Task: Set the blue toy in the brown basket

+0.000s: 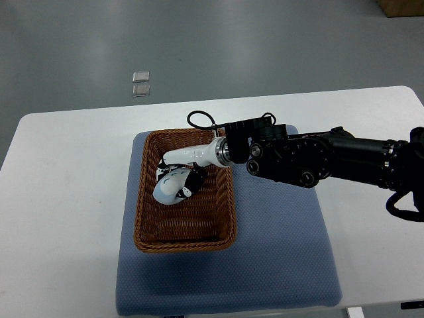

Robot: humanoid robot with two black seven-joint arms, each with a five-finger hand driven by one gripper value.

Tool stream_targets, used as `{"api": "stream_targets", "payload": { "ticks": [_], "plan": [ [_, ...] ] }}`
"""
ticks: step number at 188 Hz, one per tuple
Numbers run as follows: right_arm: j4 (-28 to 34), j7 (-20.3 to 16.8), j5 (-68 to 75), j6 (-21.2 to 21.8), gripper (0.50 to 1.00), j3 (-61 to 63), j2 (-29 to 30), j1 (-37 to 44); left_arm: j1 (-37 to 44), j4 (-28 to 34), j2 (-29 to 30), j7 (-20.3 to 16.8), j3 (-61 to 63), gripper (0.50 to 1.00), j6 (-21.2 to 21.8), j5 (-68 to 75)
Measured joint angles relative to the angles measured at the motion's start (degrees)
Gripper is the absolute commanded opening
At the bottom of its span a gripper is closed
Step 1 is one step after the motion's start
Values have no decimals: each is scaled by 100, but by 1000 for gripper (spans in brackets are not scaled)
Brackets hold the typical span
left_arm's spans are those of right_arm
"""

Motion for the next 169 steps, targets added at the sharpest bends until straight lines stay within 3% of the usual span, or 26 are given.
{"api": "stream_targets", "payload": {
  "ticks": [87,138,169],
  "plan": [
    [9,-17,194,386,911,164,-251,369,0,0,0,2,12,1000,0,0],
    [27,-9,751,610,913,1473,-796,473,0,-4,0,2,27,1000,0,0],
    [-104,-14,1215,503,911,2497,-1029,-65,0,-9,0,2,34,1000,0,0]
  ]
}}
